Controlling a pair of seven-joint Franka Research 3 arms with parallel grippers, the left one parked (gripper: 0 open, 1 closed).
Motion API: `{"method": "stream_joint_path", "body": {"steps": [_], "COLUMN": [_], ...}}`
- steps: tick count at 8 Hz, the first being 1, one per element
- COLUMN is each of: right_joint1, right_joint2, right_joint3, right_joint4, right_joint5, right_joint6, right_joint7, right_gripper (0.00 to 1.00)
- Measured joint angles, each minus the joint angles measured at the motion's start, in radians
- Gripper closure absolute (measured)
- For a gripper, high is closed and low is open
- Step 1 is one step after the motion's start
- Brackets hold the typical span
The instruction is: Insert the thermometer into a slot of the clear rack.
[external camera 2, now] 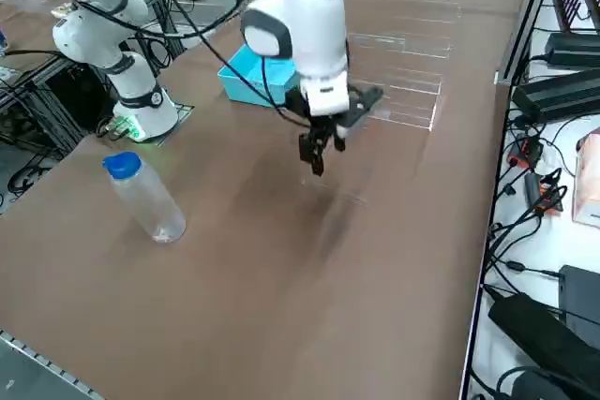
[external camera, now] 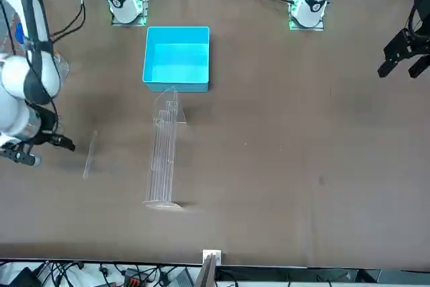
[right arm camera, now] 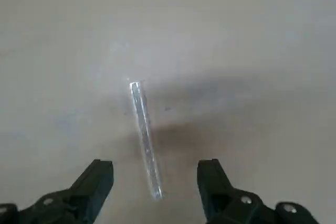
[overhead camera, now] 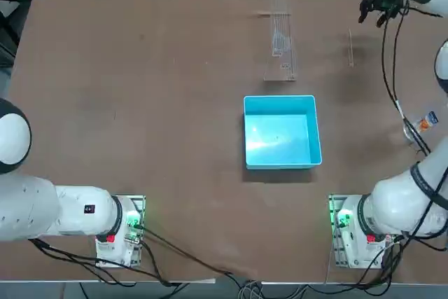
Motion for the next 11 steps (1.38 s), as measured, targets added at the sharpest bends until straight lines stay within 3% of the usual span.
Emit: {"method": "stream_joint_path", "body": {"steps": [5,11], "right_joint1": [0.000,0.001], "right_joint2": [0.113,0.149], "right_joint3": [0.010,0.019], "right_joint4": [-0.001,-0.001], "right_joint5": [0.000,-0.001], "right_joint6": [0.078,0.113], "right_joint7": [0.011,-0.100], "right_gripper": [0.05,0.05]}}
